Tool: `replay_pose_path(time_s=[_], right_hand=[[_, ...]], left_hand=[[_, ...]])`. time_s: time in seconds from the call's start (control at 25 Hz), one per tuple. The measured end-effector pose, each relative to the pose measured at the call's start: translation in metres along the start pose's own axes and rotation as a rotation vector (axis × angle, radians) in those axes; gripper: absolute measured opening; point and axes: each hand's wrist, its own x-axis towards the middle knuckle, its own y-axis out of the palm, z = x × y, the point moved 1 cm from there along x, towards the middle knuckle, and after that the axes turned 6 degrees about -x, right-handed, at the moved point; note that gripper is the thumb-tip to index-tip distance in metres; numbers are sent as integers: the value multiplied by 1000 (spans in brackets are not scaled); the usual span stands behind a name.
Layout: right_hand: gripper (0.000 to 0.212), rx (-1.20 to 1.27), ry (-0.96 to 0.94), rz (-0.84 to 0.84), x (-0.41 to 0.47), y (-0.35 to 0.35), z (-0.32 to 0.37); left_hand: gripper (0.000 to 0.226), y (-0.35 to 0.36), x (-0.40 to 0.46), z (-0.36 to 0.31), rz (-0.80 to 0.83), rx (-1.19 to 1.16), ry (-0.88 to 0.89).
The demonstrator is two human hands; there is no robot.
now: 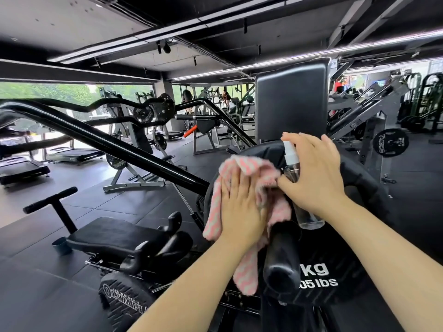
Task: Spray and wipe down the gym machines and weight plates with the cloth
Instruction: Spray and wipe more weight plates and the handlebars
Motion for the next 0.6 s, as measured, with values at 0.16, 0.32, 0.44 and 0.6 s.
replay_pose_path(time_s=[0.16,0.32,0.44,0.6], right_hand=[[66,-36,-31,8,0,2,-1],[59,-31,-34,-37,2,2,-1],[61,-18,-37,-37,1,0,-1],[62,15,-38,-7,-1,-3,-4]], left_hand=[[70,-11,50,-12,-109,-78,-149],[65,-28,68,10,16,-267,-159],[76,-38,64,28,200,-317,-302],[72,-43,41,38,200,-385,-398]])
